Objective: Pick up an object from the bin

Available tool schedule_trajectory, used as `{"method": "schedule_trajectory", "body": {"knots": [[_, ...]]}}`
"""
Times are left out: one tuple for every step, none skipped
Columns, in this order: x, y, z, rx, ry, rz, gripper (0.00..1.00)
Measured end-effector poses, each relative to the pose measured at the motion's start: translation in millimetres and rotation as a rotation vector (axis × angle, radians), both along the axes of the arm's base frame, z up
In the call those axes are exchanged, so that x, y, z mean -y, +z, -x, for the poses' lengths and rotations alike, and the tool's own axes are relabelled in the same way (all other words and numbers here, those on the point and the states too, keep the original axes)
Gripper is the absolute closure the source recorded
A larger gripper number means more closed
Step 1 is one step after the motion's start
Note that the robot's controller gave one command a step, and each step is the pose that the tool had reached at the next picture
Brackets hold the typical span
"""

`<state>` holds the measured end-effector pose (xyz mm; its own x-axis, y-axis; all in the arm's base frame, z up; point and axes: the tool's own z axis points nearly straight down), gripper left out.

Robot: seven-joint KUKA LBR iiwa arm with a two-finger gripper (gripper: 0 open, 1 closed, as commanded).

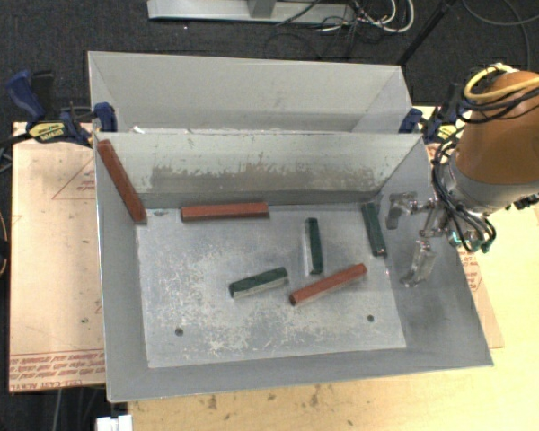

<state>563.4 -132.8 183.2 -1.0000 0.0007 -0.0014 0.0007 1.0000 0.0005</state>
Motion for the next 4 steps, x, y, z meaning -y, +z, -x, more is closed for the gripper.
{"method": "schedule_trajectory", "body": {"knots": [[-20,-51,0.2,0.007,0.018,0.002,0.0],[-40,-113,-16.2,0.0,0.103,0.0,1.0],[-40,-113,-16.2,0.0,0.103,0.0,1.0],[-12,8,-0.5,0.002,0.096,0.0,1.0]]}}
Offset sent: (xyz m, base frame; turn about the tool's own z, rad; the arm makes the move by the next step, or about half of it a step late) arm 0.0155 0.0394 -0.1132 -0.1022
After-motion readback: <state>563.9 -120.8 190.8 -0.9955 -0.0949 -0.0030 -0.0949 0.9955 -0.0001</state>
